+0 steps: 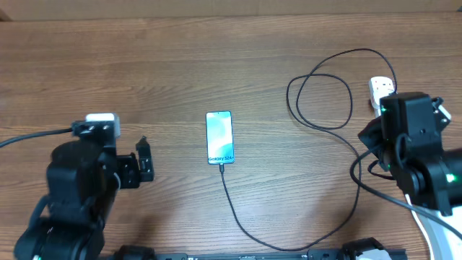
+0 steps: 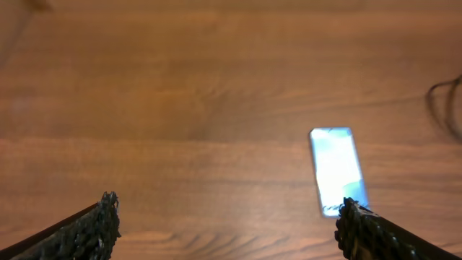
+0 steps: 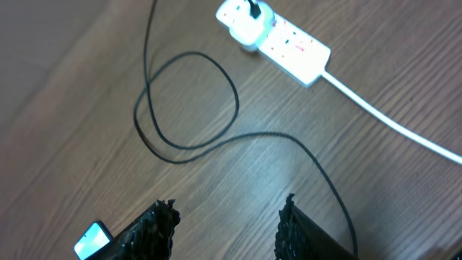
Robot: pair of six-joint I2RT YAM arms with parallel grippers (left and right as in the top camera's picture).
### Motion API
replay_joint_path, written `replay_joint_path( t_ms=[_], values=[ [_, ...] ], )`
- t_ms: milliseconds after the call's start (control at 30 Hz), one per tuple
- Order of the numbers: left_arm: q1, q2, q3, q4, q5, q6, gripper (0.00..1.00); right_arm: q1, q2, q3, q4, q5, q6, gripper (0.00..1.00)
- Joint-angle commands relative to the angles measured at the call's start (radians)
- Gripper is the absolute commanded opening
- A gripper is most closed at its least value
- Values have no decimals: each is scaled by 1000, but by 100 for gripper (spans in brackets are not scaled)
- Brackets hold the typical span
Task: Plug charger to phone and switch on socket
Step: 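Retract the left arm and move the right gripper over the power strip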
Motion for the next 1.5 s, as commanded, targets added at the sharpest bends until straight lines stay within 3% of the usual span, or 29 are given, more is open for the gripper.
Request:
replay_joint_path(
  t_ms=[0, 900, 1100, 1233, 1467],
  values=[
    [3, 38, -44, 1, -66, -10, 100, -6, 31, 15, -7, -23, 28, 47],
    [3, 436, -53, 0, -57, -10, 100, -73, 63, 15, -42, 13, 42, 44],
    [3, 332, -53, 1, -57, -10, 100, -74, 63, 15, -72, 44, 42, 43],
    [3, 195, -53, 1, -58, -10, 100, -92, 66, 15, -62, 43, 37, 36],
    [3, -51, -53, 0, -58, -10, 100, -248, 128, 16, 20, -42, -189, 17]
  ],
)
